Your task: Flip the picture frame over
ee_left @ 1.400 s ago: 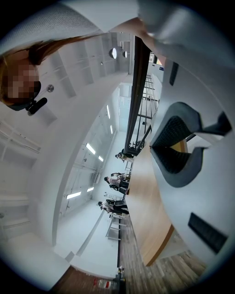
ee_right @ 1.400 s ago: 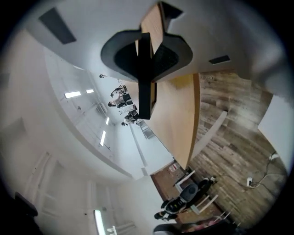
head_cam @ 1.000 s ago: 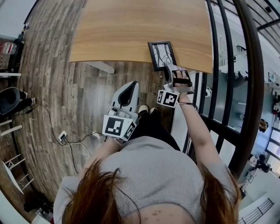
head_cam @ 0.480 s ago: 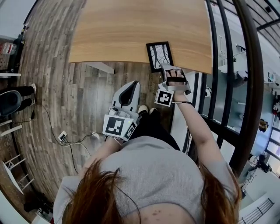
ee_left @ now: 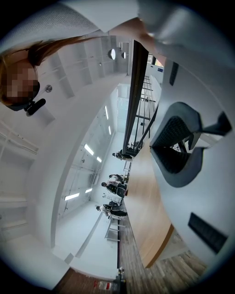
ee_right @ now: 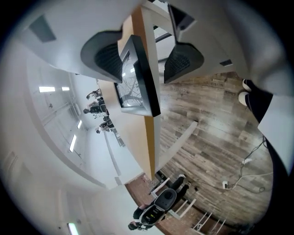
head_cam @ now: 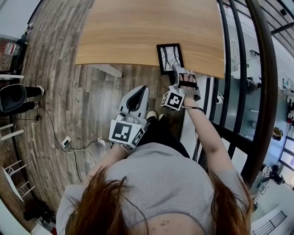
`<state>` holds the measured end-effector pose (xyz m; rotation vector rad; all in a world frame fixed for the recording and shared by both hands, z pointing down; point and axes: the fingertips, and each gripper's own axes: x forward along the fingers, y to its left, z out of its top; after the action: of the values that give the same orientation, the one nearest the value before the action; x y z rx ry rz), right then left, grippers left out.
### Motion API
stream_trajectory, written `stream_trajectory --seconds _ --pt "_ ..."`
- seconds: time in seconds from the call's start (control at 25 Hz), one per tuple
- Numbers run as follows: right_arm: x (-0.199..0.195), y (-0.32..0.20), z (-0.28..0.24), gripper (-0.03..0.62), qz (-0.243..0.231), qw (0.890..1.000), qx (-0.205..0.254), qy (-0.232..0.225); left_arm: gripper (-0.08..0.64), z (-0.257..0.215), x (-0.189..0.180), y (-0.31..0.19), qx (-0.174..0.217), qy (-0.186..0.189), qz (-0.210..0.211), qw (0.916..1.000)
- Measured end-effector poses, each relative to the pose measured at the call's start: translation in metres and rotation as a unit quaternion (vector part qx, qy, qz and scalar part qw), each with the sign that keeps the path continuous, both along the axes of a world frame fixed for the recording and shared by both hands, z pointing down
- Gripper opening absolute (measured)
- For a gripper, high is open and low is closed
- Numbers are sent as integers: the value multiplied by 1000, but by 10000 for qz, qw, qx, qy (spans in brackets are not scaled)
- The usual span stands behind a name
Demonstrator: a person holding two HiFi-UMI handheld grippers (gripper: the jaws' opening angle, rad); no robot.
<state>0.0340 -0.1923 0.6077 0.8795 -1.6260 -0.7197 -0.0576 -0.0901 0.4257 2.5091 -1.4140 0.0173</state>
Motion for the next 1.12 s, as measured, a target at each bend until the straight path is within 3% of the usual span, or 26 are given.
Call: stream_trajectory --seconds 0.28,0.4,0.52,0.6,0.72,0.8,0.88,0.92,1.12 --pt "3 19 -35 270 115 9983 50 -576 5 0 -6 1 -7 5 -79 10000" --pt "8 34 -74 268 218 9901 422 -1321 5 -7 -7 3 87 36 -80 9999" --pt "13 44 -126 268 277 9712 795 -2231 5 -19 -5 3 263 118 -36 9996" --pt "11 48 -164 268 285 9504 957 -2944 5 -27 -3 2 364 173 -15 9992" --pt "7 52 -212 267 255 9023 1005 -4185 5 -43 3 -1 530 297 23 9982" --pt "3 53 -246 267 95 8642 1159 -4895 5 -56 7 -3 685 352 58 9970" --pt "1 55 -273 267 69 8182 1234 -5615 6 -68 9 -7 850 366 64 9957" --pt "2 57 -281 267 106 8024 1161 -5853 6 -73 10 -10 926 358 48 9951" --pt "-1 65 -304 248 244 7626 967 -6391 5 -93 11 -18 1173 390 4 9923"
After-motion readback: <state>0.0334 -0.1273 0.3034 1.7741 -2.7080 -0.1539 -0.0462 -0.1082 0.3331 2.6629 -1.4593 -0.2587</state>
